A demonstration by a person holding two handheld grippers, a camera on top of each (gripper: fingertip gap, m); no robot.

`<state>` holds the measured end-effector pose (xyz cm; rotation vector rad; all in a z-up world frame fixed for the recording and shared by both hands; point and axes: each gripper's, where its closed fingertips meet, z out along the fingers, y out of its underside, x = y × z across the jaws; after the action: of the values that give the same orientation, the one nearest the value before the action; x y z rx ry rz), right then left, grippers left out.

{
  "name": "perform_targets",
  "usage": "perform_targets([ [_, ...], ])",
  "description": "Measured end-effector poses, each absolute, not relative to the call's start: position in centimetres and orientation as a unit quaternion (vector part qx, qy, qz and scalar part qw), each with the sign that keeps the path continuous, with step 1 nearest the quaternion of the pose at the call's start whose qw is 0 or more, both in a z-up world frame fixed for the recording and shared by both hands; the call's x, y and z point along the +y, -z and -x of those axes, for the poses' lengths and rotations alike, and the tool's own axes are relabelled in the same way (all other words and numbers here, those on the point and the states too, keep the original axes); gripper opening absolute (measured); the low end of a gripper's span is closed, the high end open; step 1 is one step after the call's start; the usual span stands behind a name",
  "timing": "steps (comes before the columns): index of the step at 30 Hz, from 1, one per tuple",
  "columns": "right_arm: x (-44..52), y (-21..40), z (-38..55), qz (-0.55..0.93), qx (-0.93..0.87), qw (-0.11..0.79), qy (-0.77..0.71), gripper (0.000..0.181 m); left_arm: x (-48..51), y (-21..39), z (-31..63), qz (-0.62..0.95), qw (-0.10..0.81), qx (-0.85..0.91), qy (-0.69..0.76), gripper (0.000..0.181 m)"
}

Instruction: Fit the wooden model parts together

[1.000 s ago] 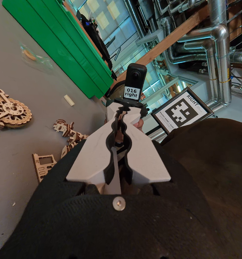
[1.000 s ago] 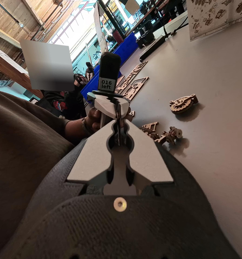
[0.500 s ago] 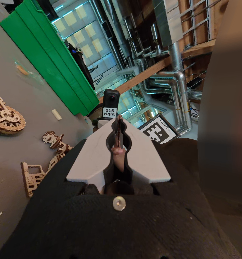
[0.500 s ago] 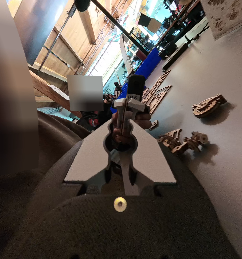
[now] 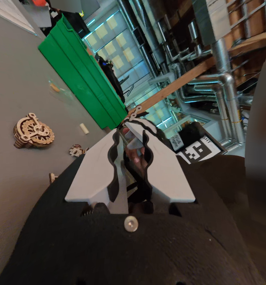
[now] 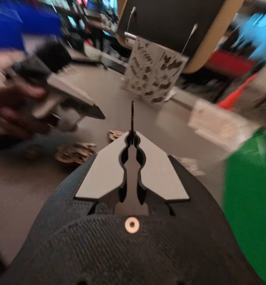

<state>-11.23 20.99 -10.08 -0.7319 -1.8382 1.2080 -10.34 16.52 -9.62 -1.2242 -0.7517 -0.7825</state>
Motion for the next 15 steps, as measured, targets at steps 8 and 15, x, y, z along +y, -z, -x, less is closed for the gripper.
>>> perform_targets([
  [8, 19.0, 10.9, 10.3, 0.049, -0.749, 0.623, -0.219, 0.001, 16.8, 9.4, 9.5, 0.523, 0.670, -0.339, 0.404, 0.019],
  [15, 18.7, 11.3, 10.0, 0.022, -0.752, 0.629, -0.198, 0.001, 16.9, 9.9, 9.6, 0.527, 0.660, -0.353, 0.402, 0.004],
])
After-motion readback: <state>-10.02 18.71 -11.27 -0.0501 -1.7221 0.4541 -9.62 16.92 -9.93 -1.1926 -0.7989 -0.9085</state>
